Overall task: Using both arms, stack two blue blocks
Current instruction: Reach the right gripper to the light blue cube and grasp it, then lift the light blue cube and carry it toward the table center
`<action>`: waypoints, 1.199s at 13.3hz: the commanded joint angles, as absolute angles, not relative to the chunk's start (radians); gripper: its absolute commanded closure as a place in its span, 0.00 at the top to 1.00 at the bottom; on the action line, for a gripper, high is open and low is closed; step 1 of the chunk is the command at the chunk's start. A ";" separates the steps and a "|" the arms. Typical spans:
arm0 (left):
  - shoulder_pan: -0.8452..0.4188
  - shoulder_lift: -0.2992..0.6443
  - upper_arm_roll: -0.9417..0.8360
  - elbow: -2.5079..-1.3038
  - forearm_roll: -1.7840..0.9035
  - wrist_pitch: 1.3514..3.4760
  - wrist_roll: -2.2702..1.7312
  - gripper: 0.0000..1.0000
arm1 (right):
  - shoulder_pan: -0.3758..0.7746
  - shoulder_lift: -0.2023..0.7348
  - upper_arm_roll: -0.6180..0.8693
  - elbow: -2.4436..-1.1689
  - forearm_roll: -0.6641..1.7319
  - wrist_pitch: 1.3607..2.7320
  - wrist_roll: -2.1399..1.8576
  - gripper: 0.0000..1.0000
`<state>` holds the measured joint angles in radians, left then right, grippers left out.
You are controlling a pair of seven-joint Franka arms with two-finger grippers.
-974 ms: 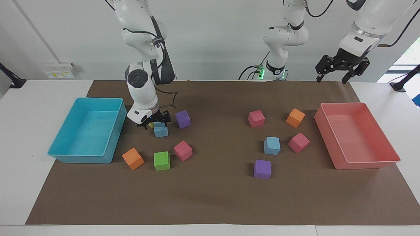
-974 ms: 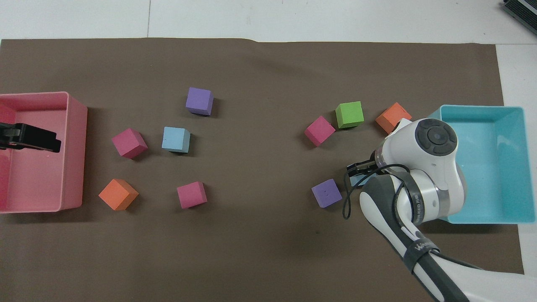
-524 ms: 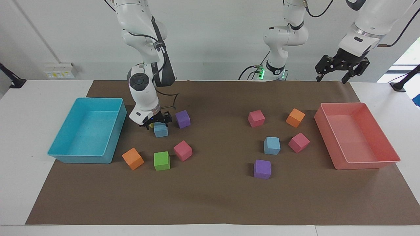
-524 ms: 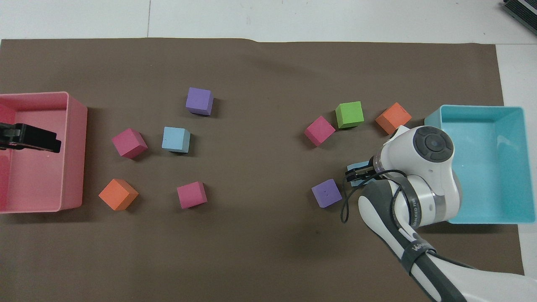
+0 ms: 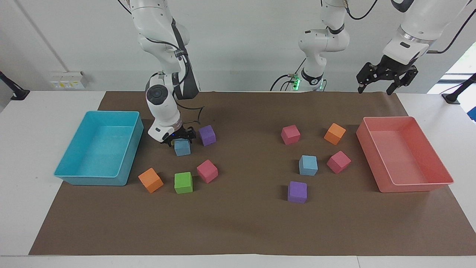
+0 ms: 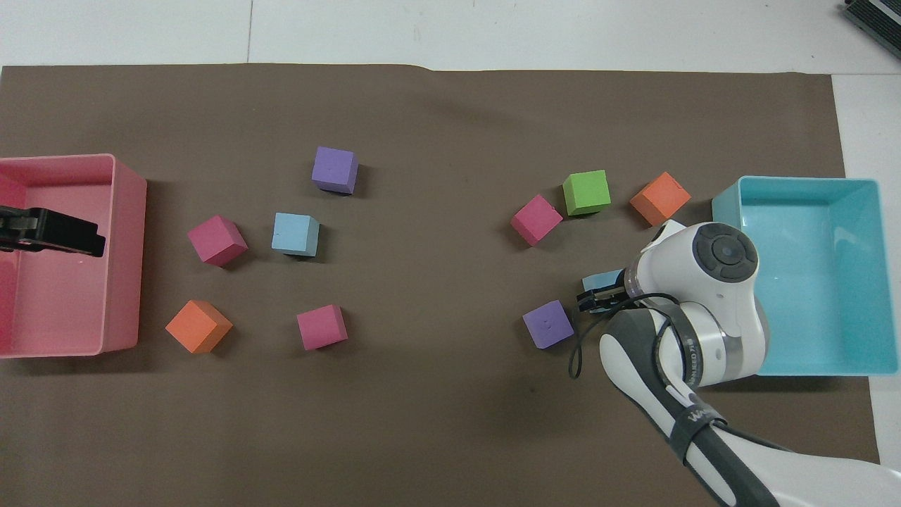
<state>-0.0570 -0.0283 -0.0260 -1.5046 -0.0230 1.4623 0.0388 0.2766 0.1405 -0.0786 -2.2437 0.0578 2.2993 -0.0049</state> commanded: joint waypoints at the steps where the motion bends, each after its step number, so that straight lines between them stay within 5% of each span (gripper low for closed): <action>1: -0.058 -0.052 -0.025 -1.531 -0.031 1.471 0.048 1.00 | 0.273 0.135 -0.078 -2.263 0.078 2.326 -0.035 1.00; 4: -0.058 -0.052 -0.025 -1.532 -0.031 1.471 0.048 1.00 | 0.273 0.135 -0.078 -2.263 0.080 2.326 -0.035 1.00; 5: -0.058 -0.052 -0.025 -1.531 -0.031 1.471 0.048 1.00 | 0.273 0.135 -0.078 -2.263 0.080 2.326 -0.035 0.89; 6: -0.058 -0.052 -0.025 -1.532 -0.031 1.471 0.048 1.00 | 0.273 0.137 -0.078 -2.263 0.078 2.324 -0.022 0.55; 8: -0.058 -0.052 -0.025 -1.532 -0.031 1.471 0.048 1.00 | 0.273 0.141 -0.078 -2.258 0.080 2.324 -0.021 0.06; 9: -0.058 -0.055 -0.025 -1.532 -0.031 1.471 0.048 1.00 | 0.273 0.146 -0.078 -2.252 0.080 2.321 -0.009 0.00; 16: -0.057 -0.058 -0.025 -1.540 -0.031 1.471 0.048 1.00 | 0.273 0.132 -0.078 -2.079 0.081 2.153 0.031 0.00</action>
